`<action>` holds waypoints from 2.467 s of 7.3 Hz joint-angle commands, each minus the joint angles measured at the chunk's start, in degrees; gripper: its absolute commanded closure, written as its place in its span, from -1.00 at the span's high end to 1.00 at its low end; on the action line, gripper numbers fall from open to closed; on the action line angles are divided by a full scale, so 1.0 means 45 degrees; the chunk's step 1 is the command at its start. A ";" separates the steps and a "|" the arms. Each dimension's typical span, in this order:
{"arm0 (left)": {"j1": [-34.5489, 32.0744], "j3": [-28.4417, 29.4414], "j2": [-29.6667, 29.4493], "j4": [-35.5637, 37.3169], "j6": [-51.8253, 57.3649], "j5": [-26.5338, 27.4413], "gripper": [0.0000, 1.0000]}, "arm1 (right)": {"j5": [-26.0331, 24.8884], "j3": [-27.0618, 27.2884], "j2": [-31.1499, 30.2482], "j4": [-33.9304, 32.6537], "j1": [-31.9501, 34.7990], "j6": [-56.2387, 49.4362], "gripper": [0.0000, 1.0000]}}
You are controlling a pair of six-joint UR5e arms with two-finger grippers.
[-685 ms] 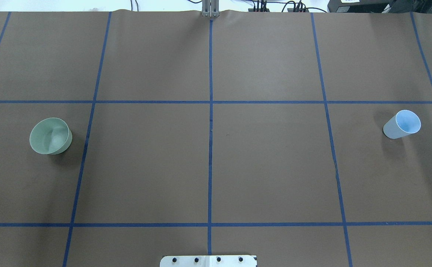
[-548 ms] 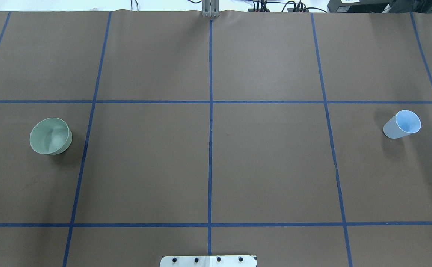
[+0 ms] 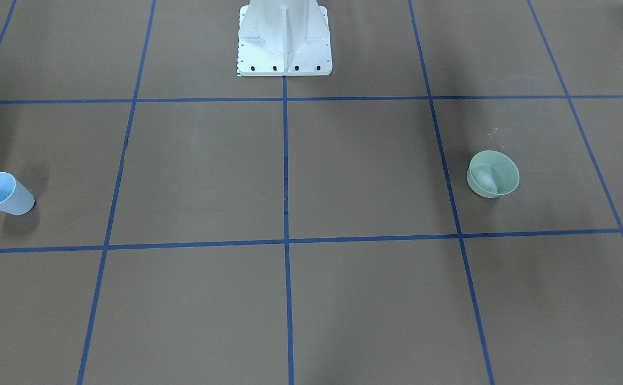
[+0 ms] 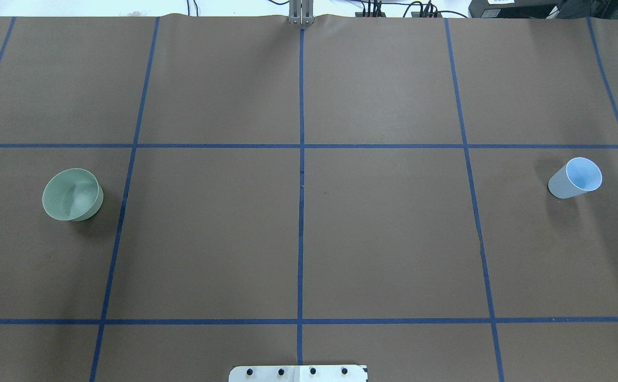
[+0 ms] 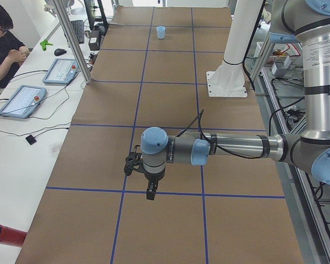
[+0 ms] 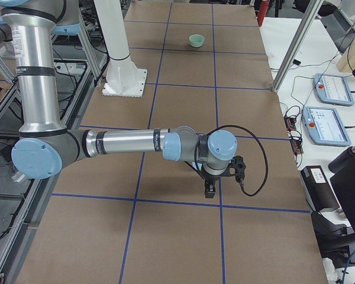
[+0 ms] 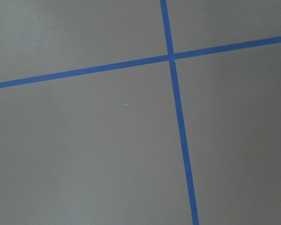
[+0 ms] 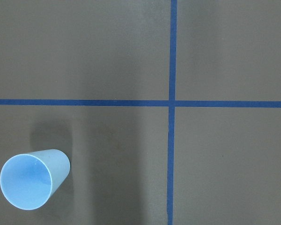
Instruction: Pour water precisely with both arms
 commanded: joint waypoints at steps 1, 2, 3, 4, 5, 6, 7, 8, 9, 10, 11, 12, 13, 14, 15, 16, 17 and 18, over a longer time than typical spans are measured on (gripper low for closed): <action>0.0042 -0.0429 -0.0069 -0.0081 -0.0180 -0.0053 1.00 | -0.0014 0.0029 0.0020 0.0020 0.0023 -0.0002 0.99; 0.0043 -0.0432 -0.0536 -0.0043 -0.0336 -0.0130 1.00 | -0.0014 0.0126 0.0020 0.0020 0.0023 -0.0002 0.99; 0.0255 -0.0452 -0.0598 -0.0101 -0.2503 -0.1543 1.00 | -0.0014 0.0147 0.0020 0.0020 0.0023 -0.0002 0.99; 0.0934 -0.0529 -0.0599 -0.1184 -0.5367 -0.2620 1.00 | -0.0033 0.0147 0.0020 0.0020 0.0023 -0.0002 0.99; 0.1908 -0.0433 -0.0580 -0.3187 -0.8490 -0.2554 1.00 | -0.0033 0.0147 0.0020 0.0020 0.0023 -0.0002 0.99; 0.2962 -0.0432 -0.0599 -0.4541 -1.0745 -0.1876 0.99 | -0.0033 0.0128 0.0001 0.0020 0.0004 -0.0002 0.99; 0.4133 -0.0413 -0.0580 -0.5154 -1.2005 -0.1193 0.99 | -0.0033 0.0108 0.0000 0.0020 0.0004 -0.0002 0.99; 0.5420 -0.0413 -0.0637 -0.5605 -1.3293 -0.0180 0.99 | -0.0033 0.0108 0.0000 0.0020 0.0004 -0.0002 0.99; 0.6419 -0.0297 -0.0657 -0.6189 -1.4138 0.0681 0.99 | -0.0033 0.0108 0.0000 0.0020 0.0023 -0.0002 0.99; 0.6951 -0.0064 -0.0890 -0.6369 -1.4572 0.1095 0.99 | -0.0053 0.0088 -0.0019 0.0020 0.0004 -0.0022 0.99; 0.7150 0.0287 -0.1317 -0.6371 -1.4808 0.1119 0.99 | -0.0053 0.0088 -0.0019 0.0020 0.0004 -0.0003 0.99; 0.7191 0.0832 -0.1882 -0.6371 -1.4810 0.1138 0.99 | -0.0053 0.0088 -0.0019 0.0020 0.0023 -0.0022 0.99; 0.7288 0.1378 -0.2371 -0.6371 -1.4810 0.1139 0.99 | -0.0072 0.0088 0.0000 0.0020 0.0023 -0.0022 0.99; 0.8004 0.1713 -0.2473 -0.6371 -1.4810 0.1255 0.99 | -0.0072 0.0088 0.0000 0.0020 0.0004 -0.0022 0.99; 0.8495 0.1967 -0.2609 -0.6371 -1.4830 0.1932 0.99 | -0.0072 0.0069 0.0000 0.0020 0.0023 -0.0022 0.99; 0.8809 0.2047 -0.2649 -0.6371 -1.4830 0.2017 0.99 | -0.0092 0.0049 0.0000 0.0020 0.0004 -0.0022 0.99; 0.8812 0.1913 -0.2669 -0.6371 -1.5197 0.2017 0.71 | -0.0092 0.0030 0.0000 0.0020 0.0004 -0.0022 0.99; 0.8793 0.1583 -0.2708 -0.6313 -1.6013 0.1901 -0.43 | -0.0092 0.0049 0.0000 0.0000 0.0004 -0.0041 0.99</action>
